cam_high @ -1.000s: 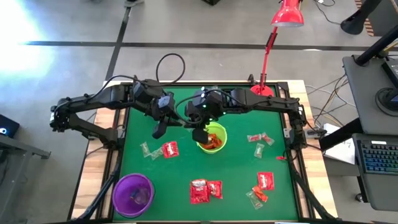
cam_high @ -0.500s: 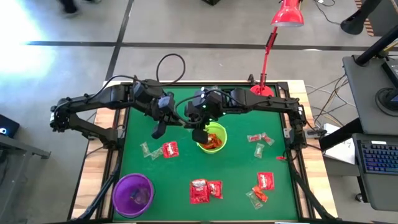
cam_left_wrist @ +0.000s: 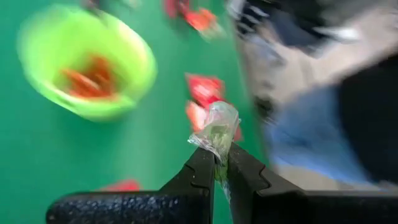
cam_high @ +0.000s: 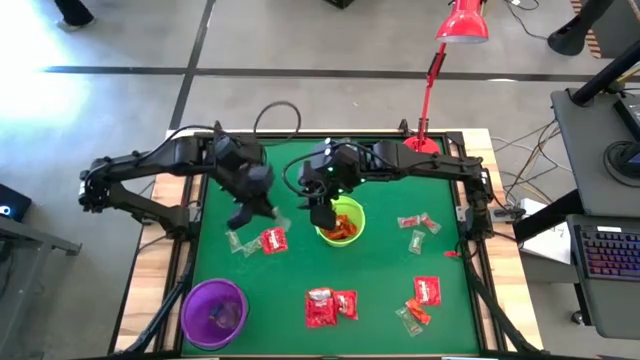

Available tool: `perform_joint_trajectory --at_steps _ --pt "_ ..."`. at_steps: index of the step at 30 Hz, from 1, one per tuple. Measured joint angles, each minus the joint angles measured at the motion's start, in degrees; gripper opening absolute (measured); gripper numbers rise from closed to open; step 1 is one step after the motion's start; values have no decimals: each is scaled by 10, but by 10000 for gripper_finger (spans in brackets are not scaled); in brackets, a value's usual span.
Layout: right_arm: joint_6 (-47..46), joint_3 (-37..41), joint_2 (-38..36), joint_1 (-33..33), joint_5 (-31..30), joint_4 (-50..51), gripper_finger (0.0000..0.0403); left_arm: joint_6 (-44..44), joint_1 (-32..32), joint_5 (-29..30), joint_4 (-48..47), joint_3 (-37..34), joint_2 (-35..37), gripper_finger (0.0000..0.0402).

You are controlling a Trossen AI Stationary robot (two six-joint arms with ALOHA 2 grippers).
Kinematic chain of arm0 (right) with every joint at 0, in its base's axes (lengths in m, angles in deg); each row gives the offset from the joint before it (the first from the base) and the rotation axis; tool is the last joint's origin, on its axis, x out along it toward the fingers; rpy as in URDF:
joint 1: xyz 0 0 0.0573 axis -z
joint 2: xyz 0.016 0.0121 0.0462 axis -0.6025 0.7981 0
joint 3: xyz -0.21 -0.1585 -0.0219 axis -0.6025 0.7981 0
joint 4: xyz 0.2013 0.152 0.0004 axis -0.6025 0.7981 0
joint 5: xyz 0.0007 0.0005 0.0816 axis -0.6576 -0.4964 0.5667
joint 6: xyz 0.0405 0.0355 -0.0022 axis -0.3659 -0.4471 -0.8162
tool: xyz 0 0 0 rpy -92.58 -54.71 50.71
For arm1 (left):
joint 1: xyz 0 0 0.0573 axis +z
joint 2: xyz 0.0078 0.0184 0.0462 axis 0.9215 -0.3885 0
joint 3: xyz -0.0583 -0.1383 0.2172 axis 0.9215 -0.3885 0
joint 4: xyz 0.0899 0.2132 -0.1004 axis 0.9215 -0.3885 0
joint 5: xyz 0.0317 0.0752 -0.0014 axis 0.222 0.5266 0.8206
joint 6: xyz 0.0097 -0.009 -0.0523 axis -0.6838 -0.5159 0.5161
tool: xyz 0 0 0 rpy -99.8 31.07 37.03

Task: Sort candy
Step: Put the green gummy into the purple bucket

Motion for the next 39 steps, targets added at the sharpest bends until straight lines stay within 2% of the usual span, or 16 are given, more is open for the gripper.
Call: perform_joint_trajectory --at_steps 2,7,14,17,24,32,39 --pt "0 0 0 0 0 5 152 11 -16 -37 -38 0 4 4" --pt "0 0 0 0 0 11 153 38 -90 -45 -102 0 9 3" --pt "-3 0 0 0 0 12 153 134 -204 -44 -108 0 9 3" --pt "-7 0 0 0 0 11 153 182 -252 -25 -108 -1 9 3" --pt "-28 0 0 0 0 13 153 296 -354 -4 -109 -39 13 3" --pt "-50 0 0 0 0 13 153 382 -411 1 -62 -120 33 3" --pt "-53 0 0 0 0 12 153 409 -420 -3 -13 -162 53 3"
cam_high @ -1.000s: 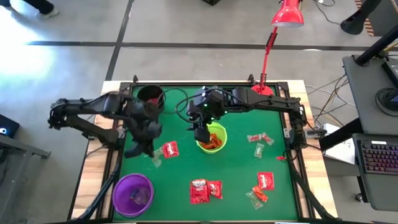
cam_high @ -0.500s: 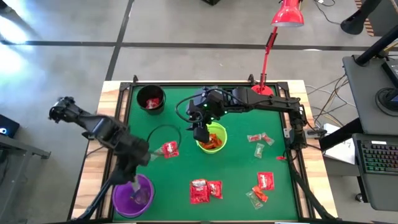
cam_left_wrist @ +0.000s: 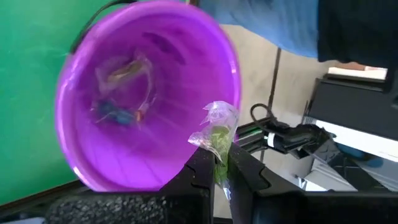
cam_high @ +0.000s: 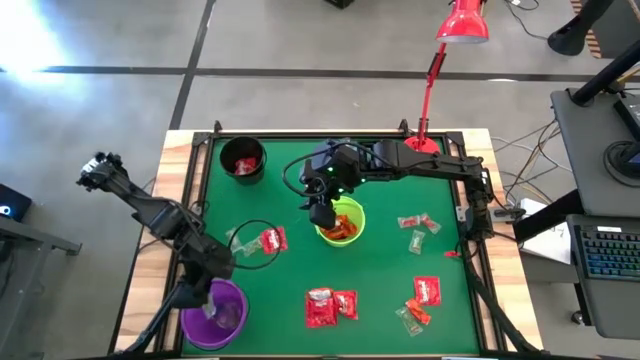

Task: Sort candy
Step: Put the green gummy into the purple bucket

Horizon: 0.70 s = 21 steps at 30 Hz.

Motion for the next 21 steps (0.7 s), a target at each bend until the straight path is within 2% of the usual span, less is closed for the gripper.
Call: perform_joint_trajectory --at_steps 8,13,21 --pt "0 0 0 0 0 6 153 -13 0 30 4 -65 -1 18" --pt "1 0 0 0 0 24 153 -19 0 31 45 -105 -1 28" --pt "1 0 0 0 0 55 153 -10 0 30 70 -98 0 37"
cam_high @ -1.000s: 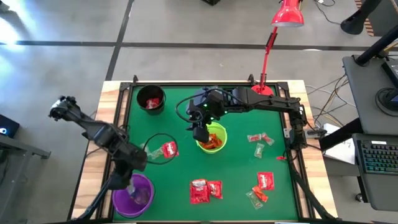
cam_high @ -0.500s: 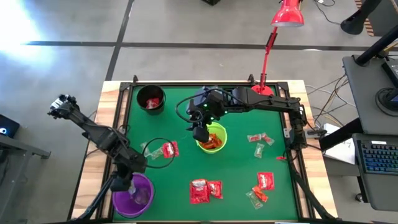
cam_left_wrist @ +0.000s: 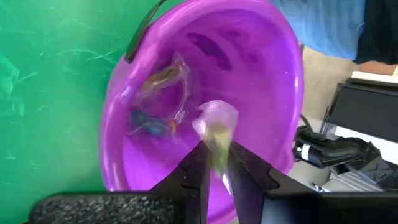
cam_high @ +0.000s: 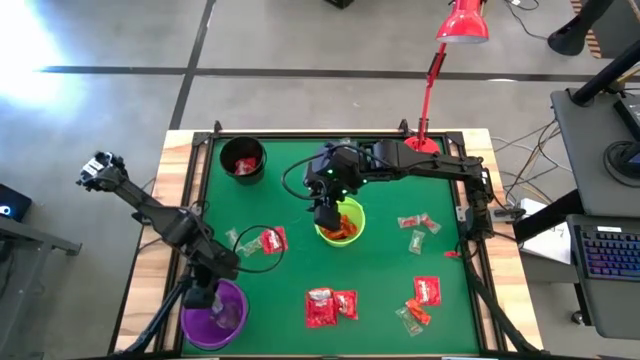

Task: Sort candy
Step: Put the green gummy into the purple bucket, then put the red candy into the black bucket

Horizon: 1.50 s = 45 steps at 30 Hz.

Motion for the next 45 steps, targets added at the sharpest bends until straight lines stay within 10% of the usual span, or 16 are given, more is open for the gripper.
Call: perform_joint_trajectory --at_steps 14,32,45 --pt "0 0 0 0 0 22 153 -24 0 15 -14 19 0 110" --pt "-36 5 -14 -39 11 268 153 -123 1 528 -283 268 21 111" --pt "-105 61 -12 -102 7 240 152 -118 1 631 -314 258 90 111"
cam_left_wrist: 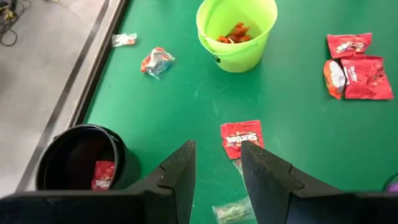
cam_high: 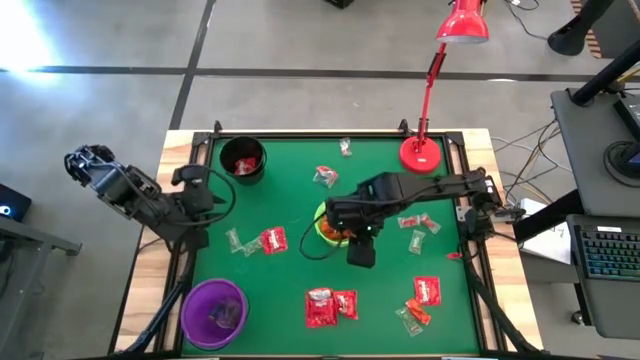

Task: Sort candy
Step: Put the red candy into the black bucket

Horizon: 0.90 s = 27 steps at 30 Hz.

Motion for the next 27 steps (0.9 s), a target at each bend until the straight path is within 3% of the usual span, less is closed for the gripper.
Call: perform_joint_trajectory --at_steps 6,12,20,27 --pt "-8 32 0 0 13 -31 137 2 0 1 4 -2 9 111" --pt "-88 68 1 -9 11 -77 125 1 0 0 4 -2 2 111" --pt "-166 123 1 -41 30 -83 166 2 0 -10 4 -3 -9 111" --pt "-215 198 1 -73 30 -163 200 17 0 -26 7 -3 -12 111"
